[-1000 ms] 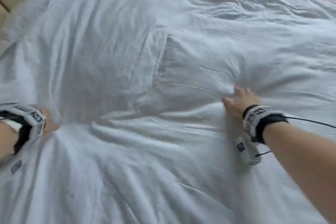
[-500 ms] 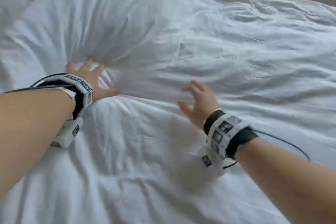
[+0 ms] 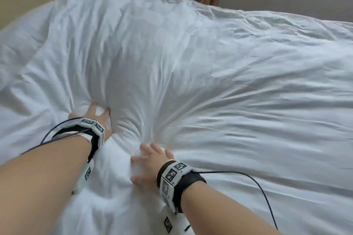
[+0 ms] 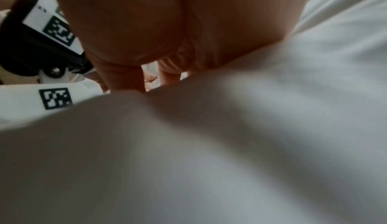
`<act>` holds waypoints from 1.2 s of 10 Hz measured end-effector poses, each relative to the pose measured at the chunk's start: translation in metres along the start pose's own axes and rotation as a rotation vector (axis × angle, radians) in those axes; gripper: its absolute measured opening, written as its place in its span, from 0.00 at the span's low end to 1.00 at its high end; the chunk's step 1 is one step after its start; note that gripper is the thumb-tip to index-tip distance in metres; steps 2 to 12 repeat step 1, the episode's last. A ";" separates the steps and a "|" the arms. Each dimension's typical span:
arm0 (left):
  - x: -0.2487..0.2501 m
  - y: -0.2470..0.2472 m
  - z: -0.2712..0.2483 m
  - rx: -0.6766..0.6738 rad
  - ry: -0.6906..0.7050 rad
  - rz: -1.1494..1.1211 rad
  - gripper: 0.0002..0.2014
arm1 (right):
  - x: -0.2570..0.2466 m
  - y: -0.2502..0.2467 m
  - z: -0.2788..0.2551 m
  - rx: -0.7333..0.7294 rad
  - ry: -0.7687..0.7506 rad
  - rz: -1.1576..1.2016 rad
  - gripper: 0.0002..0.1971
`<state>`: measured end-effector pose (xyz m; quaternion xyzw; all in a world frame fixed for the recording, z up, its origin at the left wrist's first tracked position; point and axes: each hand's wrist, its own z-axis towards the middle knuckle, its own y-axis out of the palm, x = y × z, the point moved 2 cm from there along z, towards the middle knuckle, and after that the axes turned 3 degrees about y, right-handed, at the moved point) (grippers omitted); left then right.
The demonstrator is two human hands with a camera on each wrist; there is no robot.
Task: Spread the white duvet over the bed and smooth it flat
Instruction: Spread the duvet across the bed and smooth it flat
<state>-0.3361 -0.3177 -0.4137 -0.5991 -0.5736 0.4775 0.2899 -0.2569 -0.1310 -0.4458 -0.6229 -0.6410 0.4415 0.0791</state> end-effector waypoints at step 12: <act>0.018 0.036 -0.053 -0.236 0.080 -0.031 0.35 | 0.009 0.011 -0.047 -0.191 -0.002 0.217 0.25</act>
